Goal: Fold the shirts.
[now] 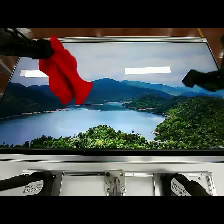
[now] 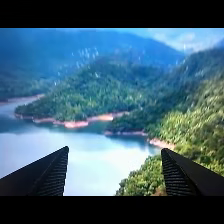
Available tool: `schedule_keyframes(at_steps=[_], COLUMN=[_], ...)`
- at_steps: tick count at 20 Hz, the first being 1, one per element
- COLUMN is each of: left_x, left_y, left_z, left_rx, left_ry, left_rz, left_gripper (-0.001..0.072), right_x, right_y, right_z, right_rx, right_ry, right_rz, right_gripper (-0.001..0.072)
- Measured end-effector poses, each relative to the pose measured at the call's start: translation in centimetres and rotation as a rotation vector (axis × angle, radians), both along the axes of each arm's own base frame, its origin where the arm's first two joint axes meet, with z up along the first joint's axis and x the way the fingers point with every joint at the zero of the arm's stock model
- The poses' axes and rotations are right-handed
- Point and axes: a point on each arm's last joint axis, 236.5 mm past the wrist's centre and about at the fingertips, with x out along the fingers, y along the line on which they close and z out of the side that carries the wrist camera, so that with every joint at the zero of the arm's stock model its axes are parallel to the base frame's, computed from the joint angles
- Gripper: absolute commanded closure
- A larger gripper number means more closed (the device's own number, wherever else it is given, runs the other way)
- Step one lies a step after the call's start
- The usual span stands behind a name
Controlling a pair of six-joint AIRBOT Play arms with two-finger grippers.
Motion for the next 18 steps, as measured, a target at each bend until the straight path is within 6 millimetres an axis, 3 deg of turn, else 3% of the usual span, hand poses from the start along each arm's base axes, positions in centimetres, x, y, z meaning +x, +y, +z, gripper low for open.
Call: schedule_keyframes(at_steps=[1,3,6,9,12,13,14,15,18], left_x=[-2.0,-5.6,-9.4,-11.7,-13.5,-13.7,-14.0,-14.3,-13.2], left_y=[-2.1,-6.5,-13.8,-21.0,-26.4,-27.3,-28.0,-28.5,-27.8], left_z=[2.4,4.5,3.4,-2.5,-11.9,-14.7,-17.1,-19.2,-21.6], left_rx=[-0.018,-0.051,-0.084,-0.098,-0.068,-0.057,-0.050,-0.047,-0.065], left_ry=[-0.051,-0.090,-0.070,0.036,0.206,0.258,0.306,0.356,0.438], left_rz=[-0.048,-0.149,-0.306,-0.410,-0.444,-0.435,-0.424,-0.411,-0.341], left_gripper=[0.0663,0.0663,0.0663,0.0662,0.0635,0.0427,0.0124,-0.0003,-0.0003], right_x=[-0.4,-2.1,-5.4,-8.5,-10.0,-10.3,-10.6,-10.8,-11.0], right_y=[0.1,0.1,-0.5,-1.3,-1.7,-1.7,-1.7,-1.6,-1.5], right_z=[2.3,6.6,9.5,9.0,6.5,5.2,3.7,2.0,-2.7], right_rx=[-0.013,-0.047,-0.117,-0.167,-0.169,-0.163,-0.156,-0.148,-0.127], right_ry=[-0.057,-0.157,-0.198,-0.121,-0.024,0.018,0.057,0.100,0.195], right_rz=[0.003,0.005,-0.008,-0.024,-0.034,-0.033,-0.034,-0.032,-0.026], right_gripper=[0.0028,0.0028,0.0028,0.0029,0.0029,0.0029,0.0028,0.0028,0.0029])
